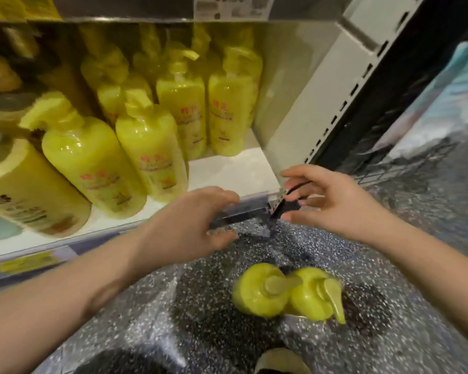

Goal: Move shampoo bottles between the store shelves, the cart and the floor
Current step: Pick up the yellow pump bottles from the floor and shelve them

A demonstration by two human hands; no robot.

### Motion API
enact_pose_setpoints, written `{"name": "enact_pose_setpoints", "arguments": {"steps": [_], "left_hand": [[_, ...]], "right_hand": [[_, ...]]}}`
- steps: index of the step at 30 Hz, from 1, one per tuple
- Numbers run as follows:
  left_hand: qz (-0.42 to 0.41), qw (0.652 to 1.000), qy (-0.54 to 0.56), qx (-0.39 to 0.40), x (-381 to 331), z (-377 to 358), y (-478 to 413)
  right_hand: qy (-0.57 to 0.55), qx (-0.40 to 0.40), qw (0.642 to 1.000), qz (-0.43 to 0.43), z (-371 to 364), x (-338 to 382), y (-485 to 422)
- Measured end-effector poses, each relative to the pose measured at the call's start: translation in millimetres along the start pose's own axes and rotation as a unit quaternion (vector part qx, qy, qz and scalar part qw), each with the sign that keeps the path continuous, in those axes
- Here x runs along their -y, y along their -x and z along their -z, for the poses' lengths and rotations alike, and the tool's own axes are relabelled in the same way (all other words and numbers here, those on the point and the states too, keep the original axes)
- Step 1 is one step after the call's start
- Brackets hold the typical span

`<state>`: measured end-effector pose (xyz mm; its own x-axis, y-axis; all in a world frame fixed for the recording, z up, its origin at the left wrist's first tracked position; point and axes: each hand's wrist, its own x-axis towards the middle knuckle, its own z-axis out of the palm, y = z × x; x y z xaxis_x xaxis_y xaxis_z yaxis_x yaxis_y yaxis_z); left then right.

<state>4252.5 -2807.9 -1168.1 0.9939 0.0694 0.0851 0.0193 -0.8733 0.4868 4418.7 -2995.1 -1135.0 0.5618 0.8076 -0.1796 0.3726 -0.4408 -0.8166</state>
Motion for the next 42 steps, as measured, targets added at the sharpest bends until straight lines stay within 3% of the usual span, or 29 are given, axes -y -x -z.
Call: {"name": "enact_pose_setpoints", "arguments": {"steps": [3, 6, 11, 15, 21, 27, 32, 42], "left_hand": [[-0.025, 0.992, 0.038, 0.120, -5, -46, 1], [-0.060, 0.977, 0.009, 0.204, -7, -86, 5], [-0.027, 0.965, 0.050, 0.257, -22, -131, 4], [0.009, 0.973, 0.097, 0.210, -20, -155, 6], [0.010, 0.982, 0.103, 0.160, -25, -160, 7], [0.053, 0.977, 0.136, 0.155, -25, -152, 10], [0.066, 0.982, 0.132, 0.118, -27, -107, 11], [0.021, 0.982, 0.187, 0.006, -46, 29, -4]], "right_hand": [[0.050, 0.012, 0.998, -0.035, 7, -37, 37], [0.127, 0.025, 0.990, -0.063, 7, -75, 65], [0.266, 0.109, 0.953, -0.099, 3, -116, 91], [0.242, 0.185, 0.949, -0.087, -16, -132, 100], [0.093, 0.066, 0.991, -0.064, -48, -151, 98], [0.063, 0.059, 0.994, -0.068, -39, -134, 87], [0.114, 0.109, 0.986, -0.048, -8, -78, 66], [0.109, 0.083, 0.990, 0.038, 49, 31, 31]]}}
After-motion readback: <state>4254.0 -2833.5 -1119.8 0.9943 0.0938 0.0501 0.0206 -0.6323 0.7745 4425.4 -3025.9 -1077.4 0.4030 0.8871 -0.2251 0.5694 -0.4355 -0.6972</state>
